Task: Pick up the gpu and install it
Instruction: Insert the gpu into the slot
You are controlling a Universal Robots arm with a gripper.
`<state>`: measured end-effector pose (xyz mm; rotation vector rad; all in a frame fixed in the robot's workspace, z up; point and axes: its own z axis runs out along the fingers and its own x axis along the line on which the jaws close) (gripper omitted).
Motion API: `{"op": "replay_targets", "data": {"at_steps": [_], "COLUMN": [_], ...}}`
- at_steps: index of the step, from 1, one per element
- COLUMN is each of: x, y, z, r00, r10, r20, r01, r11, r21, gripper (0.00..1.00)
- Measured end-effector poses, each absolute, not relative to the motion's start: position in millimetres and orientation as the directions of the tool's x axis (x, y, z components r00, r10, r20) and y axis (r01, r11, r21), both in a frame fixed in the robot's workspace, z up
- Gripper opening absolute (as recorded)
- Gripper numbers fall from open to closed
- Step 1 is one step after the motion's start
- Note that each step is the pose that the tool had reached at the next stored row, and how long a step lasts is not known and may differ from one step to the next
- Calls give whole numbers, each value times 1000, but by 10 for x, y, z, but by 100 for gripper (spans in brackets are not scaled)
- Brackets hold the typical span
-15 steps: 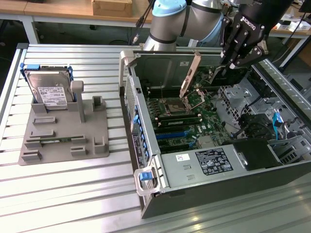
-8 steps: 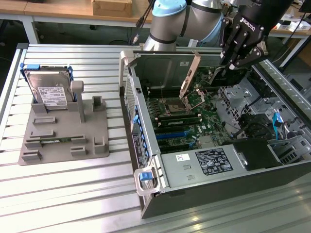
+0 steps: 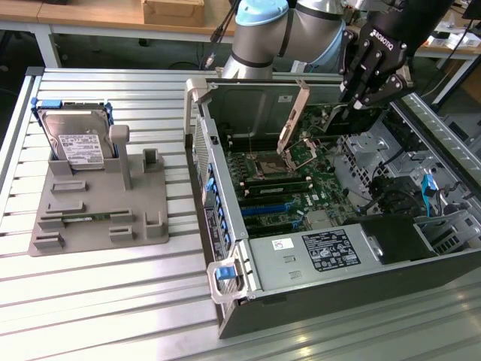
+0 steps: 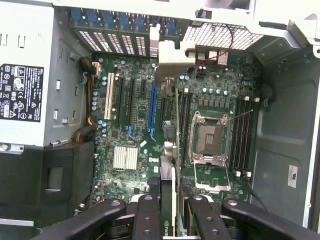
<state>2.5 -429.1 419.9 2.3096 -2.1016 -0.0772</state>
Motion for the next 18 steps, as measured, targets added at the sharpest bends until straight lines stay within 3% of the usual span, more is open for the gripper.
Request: {"op": "replay_targets", "data": {"at_steps": [18], "x": [25], "y": [-4291], "z": [4145], "r00": [93], "r10": [-995], "r20": [-24], "r01": [-994], "r11": [-95], "r21": [47], "gripper": [26]}}
